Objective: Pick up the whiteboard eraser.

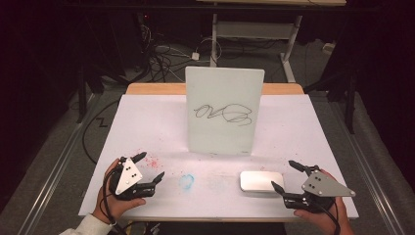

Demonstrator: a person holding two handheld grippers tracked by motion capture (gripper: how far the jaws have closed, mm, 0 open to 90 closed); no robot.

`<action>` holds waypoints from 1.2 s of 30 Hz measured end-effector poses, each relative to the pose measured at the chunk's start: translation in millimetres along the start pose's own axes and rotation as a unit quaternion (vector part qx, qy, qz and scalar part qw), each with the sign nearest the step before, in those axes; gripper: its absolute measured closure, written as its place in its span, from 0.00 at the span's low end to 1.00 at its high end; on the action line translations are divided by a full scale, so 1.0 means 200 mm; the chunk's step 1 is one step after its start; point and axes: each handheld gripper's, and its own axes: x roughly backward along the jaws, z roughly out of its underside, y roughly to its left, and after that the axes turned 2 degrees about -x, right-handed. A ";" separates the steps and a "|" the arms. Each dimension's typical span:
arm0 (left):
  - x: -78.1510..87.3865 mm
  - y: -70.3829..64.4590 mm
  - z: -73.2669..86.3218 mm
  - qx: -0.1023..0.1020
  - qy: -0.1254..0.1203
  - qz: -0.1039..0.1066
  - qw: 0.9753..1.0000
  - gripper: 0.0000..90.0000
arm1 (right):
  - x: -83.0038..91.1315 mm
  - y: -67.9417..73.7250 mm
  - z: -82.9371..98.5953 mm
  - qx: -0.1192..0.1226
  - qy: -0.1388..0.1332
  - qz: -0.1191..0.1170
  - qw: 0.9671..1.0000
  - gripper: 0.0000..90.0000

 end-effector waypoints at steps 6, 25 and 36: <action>-0.02 -0.04 0.00 -0.013 0.014 0.013 1.000 0.20 | -0.02 0.00 0.01 0.008 0.026 -0.023 0.999 0.23; -0.05 -0.05 0.01 -0.005 0.042 0.020 0.999 0.20 | -0.15 -0.14 -0.06 0.065 0.141 -0.127 0.980 0.25; -0.04 -0.05 0.01 -0.010 0.046 0.025 0.999 0.20 | -0.32 -0.11 -0.14 0.139 0.267 -0.187 0.935 0.25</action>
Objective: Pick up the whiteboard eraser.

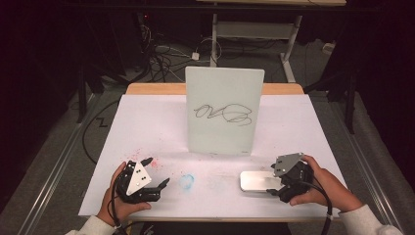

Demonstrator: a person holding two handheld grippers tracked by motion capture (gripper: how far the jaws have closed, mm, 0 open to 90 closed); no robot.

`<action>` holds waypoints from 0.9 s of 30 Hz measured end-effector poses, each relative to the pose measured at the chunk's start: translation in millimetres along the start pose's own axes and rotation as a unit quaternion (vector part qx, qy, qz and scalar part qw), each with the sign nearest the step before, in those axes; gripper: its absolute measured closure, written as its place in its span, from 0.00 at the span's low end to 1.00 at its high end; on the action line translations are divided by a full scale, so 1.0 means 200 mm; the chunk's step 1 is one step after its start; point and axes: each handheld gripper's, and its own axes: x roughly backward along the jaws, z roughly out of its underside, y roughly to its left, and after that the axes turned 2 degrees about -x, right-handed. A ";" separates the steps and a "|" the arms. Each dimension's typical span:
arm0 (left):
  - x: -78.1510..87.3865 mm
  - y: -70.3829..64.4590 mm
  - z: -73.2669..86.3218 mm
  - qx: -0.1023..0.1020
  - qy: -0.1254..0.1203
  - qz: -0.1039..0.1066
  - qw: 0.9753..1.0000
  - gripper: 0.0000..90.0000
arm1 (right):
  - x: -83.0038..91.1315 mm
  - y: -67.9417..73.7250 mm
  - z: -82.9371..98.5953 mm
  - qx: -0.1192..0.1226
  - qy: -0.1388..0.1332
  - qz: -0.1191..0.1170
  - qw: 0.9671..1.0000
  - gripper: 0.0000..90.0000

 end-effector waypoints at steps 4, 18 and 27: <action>-0.01 0.00 0.00 -0.002 0.006 0.006 1.000 0.20 | -0.05 -0.01 -0.03 0.008 0.020 -0.019 1.000 0.24; -0.04 -0.01 0.00 -0.007 0.016 0.026 0.999 0.20 | -0.22 -0.08 -0.07 0.040 0.083 -0.066 0.994 0.28; -0.05 -0.01 0.01 -0.012 0.021 0.033 0.999 0.20 | -0.23 -0.09 -0.07 0.054 0.075 -0.075 0.993 0.32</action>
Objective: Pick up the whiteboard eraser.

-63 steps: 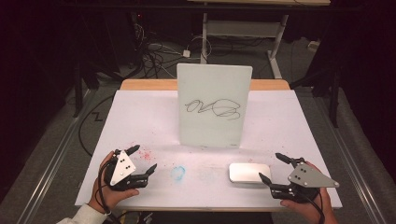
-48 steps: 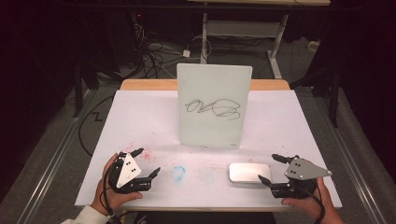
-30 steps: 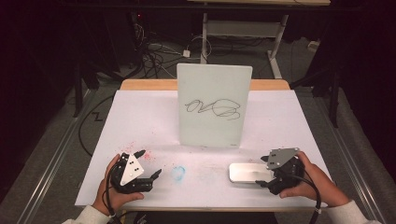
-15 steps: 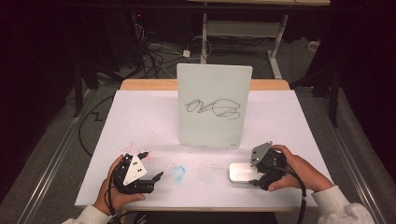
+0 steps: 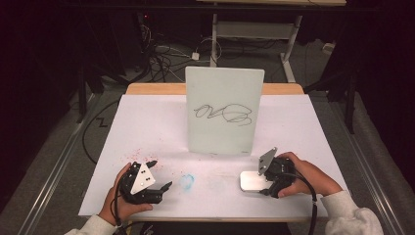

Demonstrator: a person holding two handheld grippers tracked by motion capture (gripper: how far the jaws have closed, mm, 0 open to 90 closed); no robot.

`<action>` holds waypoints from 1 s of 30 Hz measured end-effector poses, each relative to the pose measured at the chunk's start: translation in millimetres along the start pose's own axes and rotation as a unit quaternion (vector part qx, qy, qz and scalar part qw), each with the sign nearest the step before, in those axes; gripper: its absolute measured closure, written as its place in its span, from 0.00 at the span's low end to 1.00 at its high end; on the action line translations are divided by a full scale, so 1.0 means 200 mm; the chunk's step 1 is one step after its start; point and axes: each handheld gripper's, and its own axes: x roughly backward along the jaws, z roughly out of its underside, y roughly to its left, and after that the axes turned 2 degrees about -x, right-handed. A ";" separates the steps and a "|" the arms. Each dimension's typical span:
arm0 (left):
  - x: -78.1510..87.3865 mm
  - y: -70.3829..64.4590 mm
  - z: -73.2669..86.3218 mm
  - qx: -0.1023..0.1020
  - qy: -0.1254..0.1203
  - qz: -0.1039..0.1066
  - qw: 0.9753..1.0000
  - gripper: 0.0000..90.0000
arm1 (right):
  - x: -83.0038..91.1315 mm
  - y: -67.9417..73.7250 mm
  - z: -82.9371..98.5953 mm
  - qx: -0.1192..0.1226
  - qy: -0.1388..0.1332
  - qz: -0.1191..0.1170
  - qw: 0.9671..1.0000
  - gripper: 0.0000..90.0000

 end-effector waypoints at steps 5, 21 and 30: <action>0.00 0.00 0.00 -0.002 -0.002 0.004 1.000 0.20 | 0.02 0.01 0.01 -0.001 -0.019 0.012 1.000 0.34; 0.01 0.00 0.00 0.001 -0.008 -0.002 1.000 0.20 | 0.09 0.08 0.02 -0.051 -0.123 0.098 0.986 0.34; 0.02 0.01 0.00 0.001 -0.013 -0.003 1.000 0.20 | 0.14 0.13 0.02 -0.091 -0.207 0.156 0.961 0.35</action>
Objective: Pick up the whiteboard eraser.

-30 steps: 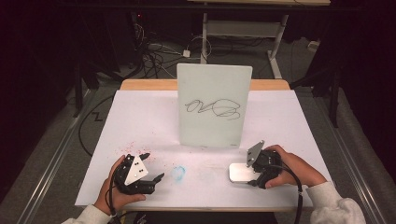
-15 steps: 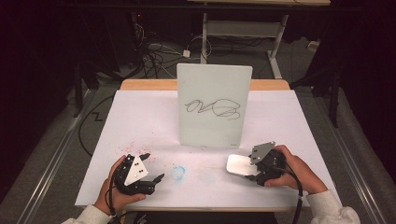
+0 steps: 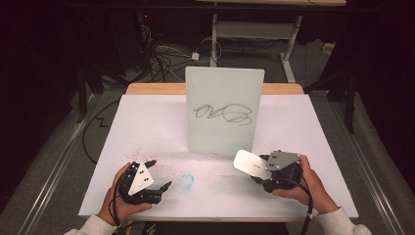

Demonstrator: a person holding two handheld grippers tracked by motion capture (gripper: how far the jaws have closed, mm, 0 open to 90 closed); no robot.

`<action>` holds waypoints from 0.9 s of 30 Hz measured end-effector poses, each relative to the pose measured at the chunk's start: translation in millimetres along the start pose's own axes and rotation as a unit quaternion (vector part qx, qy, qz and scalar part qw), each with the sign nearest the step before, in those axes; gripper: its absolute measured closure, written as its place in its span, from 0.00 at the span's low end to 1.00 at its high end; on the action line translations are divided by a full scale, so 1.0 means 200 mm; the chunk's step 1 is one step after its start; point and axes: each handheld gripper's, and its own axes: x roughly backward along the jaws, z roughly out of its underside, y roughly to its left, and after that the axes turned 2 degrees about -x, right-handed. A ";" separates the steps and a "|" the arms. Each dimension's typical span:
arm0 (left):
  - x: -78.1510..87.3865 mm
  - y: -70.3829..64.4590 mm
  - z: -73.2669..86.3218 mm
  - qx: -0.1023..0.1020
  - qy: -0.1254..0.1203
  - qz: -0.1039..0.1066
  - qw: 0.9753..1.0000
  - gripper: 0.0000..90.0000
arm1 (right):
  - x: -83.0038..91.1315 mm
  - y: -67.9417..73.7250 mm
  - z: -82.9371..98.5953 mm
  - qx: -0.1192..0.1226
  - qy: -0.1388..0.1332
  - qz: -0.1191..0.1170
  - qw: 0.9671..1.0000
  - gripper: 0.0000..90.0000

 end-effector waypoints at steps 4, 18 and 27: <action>0.00 0.00 0.00 0.001 0.000 0.000 1.000 0.20 | 0.01 0.00 0.00 -0.007 -0.011 0.014 1.000 0.35; 0.02 0.01 0.02 0.009 -0.001 -0.003 1.000 0.20 | 0.05 0.02 -0.03 -0.009 -0.057 0.047 0.997 0.35; 0.03 0.01 0.03 0.012 0.001 -0.004 1.000 0.20 | 0.04 0.04 -0.05 -0.004 -0.070 0.047 0.996 0.35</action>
